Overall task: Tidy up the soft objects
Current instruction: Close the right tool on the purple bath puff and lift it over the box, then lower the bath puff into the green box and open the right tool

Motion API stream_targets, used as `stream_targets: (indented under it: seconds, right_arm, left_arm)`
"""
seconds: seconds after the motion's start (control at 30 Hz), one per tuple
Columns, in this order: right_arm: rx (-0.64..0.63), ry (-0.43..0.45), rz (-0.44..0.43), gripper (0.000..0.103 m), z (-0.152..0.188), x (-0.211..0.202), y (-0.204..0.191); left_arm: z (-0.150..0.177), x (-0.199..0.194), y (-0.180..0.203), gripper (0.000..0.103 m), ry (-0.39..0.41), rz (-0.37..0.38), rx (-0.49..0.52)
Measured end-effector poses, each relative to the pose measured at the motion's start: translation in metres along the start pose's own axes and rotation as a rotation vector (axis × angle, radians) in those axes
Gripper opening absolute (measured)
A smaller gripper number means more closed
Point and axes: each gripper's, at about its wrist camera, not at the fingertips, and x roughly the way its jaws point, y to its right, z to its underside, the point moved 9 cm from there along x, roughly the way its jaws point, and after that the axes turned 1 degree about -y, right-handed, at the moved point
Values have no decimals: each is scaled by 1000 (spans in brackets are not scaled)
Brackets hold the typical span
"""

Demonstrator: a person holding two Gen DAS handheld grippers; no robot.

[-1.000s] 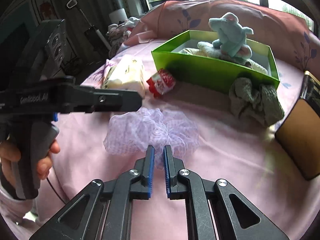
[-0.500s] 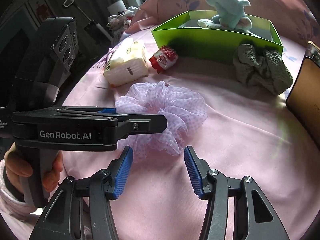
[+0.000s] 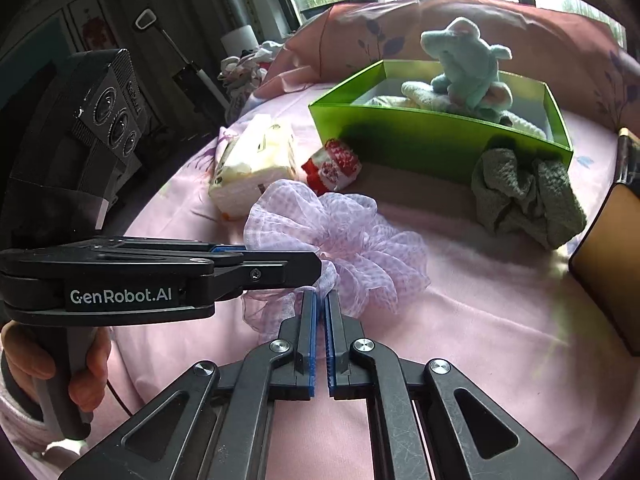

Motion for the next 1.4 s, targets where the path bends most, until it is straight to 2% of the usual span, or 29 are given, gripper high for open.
stream_targets:
  seconds: [0.13, 0.27, 0.4, 0.57, 0.67, 0.7, 0.77, 0.83, 0.9, 0.97, 1.0, 1.17, 1.23, 1.27, 1.3, 1.37, 1.4]
  right_arm:
    - [-16, 79, 31, 5, -39, -14, 9]
    - [-50, 146, 68, 5, -84, -17, 13]
    - [-62, 193, 86, 5, -128, -11, 23]
    - [-42, 183, 103, 5, -170, 23, 44]
    - [-27, 142, 122, 5, -178, 52, 60]
    - [-22, 125, 127, 5, -180, 61, 65]
    - [-10, 98, 135, 5, -180, 74, 73]
    - [3, 68, 142, 5, -180, 85, 80]
    - [18, 46, 145, 5, -180, 92, 86]
    - [21, 24, 169, 9, -176, 95, 91]
    - [24, 16, 178, 13, -174, 94, 92]
    - [41, 41, 192, 46, -166, 69, 96]
    - [55, 59, 187, 52, -160, 53, 95]
    - [60, 66, 182, 55, -158, 46, 94]
    - [63, 74, 178, 57, -155, 40, 93]
    - [63, 87, 191, 65, -147, 26, 94]
    - [67, 93, 210, 66, -145, 20, 95]
  left_arm:
    - [-38, -7, 12, 12, 45, 5, 44]
    - [-81, -10, 20, 11, 101, -23, 88]
    - [-126, -7, 13, 10, 146, -45, 85]
    - [-177, 10, -12, 10, 153, -71, 34]
    - [-195, 28, -33, 10, 124, -99, -2]
    - [-198, 36, -40, 15, 109, -110, -9]
    - [-201, 51, -52, 15, 83, -152, -22]
    - [-201, 64, -62, 24, 57, -188, -29]
    - [-201, 72, -71, 59, 40, -230, -44]
    - [-202, 72, -77, 75, 52, -250, -61]
    - [-203, 70, -77, 79, 54, -243, -69]
    - [-203, 53, -60, 85, 64, -195, -55]
    - [-201, 41, -49, 86, 76, -172, -46]
    - [-200, 36, -45, 90, 80, -168, -45]
    - [-199, 30, -41, 102, 87, -164, -44]
    - [-196, 20, -35, 102, 106, -164, -37]
    - [-196, 16, -35, 102, 114, -176, -35]
